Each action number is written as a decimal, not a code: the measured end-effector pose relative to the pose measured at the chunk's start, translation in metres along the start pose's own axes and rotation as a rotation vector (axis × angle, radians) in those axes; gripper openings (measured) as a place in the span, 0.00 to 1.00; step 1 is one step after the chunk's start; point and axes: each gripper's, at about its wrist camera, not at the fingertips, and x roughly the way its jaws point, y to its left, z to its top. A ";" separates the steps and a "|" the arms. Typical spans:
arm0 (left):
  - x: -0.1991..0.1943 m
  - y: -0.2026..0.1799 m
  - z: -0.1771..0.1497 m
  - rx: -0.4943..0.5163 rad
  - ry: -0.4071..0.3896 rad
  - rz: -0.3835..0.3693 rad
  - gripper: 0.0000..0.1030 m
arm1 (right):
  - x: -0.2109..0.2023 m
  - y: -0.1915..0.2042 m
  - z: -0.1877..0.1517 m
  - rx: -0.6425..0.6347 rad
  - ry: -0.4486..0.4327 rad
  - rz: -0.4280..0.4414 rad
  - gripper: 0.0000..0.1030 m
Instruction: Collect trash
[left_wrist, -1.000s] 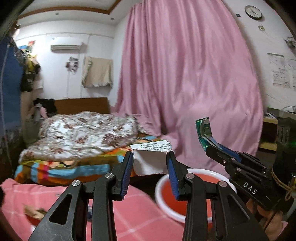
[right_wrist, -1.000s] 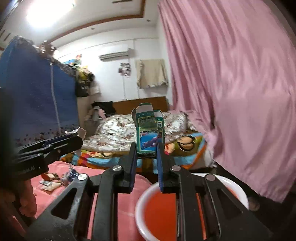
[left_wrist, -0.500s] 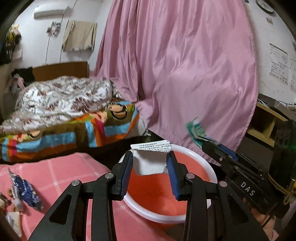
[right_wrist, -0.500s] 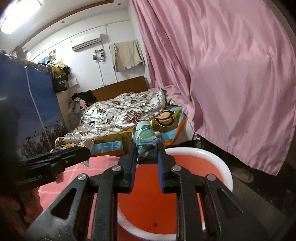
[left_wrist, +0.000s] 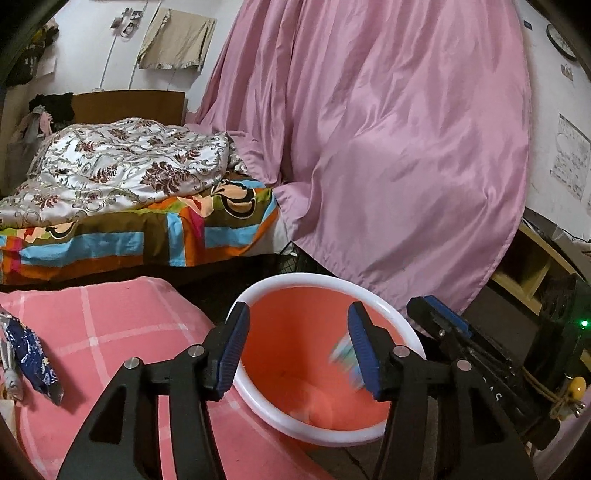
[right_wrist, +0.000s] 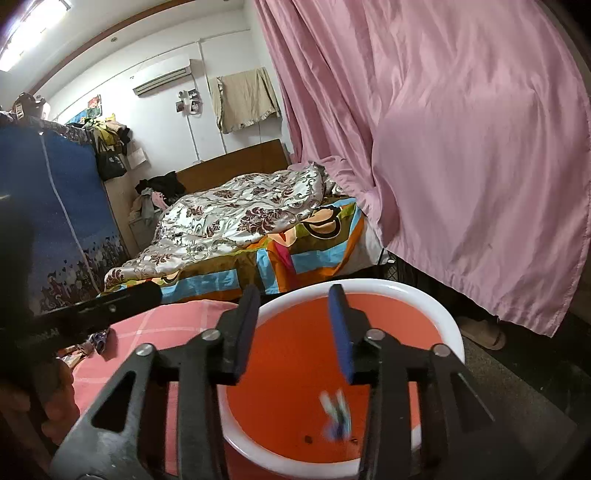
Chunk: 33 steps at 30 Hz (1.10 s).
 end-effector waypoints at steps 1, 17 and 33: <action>-0.002 0.001 -0.002 -0.001 -0.007 0.003 0.50 | -0.001 0.001 0.000 0.000 -0.009 0.003 0.56; -0.104 0.052 -0.012 -0.087 -0.247 0.231 0.85 | -0.039 0.072 0.011 -0.046 -0.253 0.132 1.00; -0.228 0.112 -0.060 -0.087 -0.418 0.555 0.96 | -0.045 0.191 -0.007 -0.159 -0.361 0.377 1.00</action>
